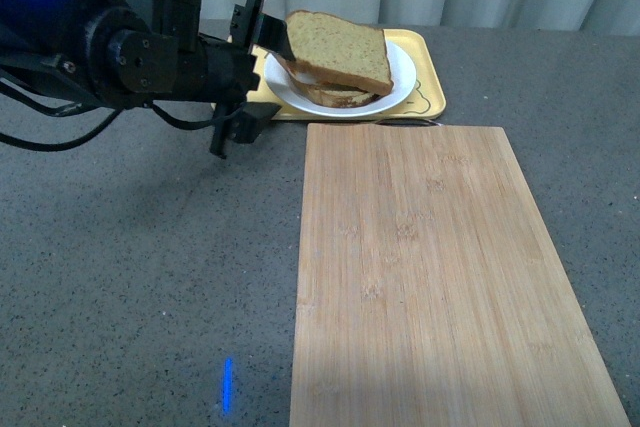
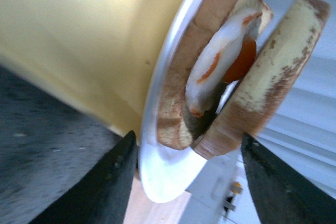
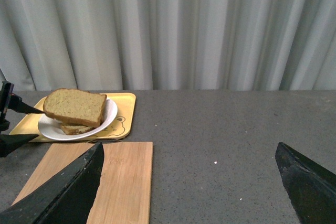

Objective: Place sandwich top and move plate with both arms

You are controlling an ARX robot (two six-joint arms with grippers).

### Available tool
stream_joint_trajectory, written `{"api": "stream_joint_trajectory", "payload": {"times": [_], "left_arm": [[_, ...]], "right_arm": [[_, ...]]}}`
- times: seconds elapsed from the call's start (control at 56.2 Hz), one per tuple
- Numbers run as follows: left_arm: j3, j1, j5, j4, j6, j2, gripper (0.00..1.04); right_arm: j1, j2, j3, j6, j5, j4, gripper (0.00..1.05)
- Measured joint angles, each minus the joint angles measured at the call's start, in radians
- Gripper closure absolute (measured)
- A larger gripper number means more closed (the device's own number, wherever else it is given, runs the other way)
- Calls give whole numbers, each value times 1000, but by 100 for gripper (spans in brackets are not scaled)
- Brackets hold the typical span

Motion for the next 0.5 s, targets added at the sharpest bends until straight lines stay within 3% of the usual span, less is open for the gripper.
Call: {"api": "stream_joint_trajectory", "payload": {"times": [0.196, 0.249, 0.303, 0.41, 0.499], "left_arm": [[-133, 18, -177, -94, 312, -160, 13], [-256, 21, -385, 286, 644, -175, 26], [-390, 31, -425, 530, 861, -204, 37], [-569, 53, -422, 748, 1118, -289, 53], [-756, 85, -395, 834, 1260, -463, 76]], "right_arm": [[0, 0, 0, 0, 0, 0, 9], [0, 0, 0, 0, 0, 0, 9], [0, 0, 0, 0, 0, 0, 9], [0, 0, 0, 0, 0, 0, 9], [0, 0, 0, 0, 0, 0, 9]]}}
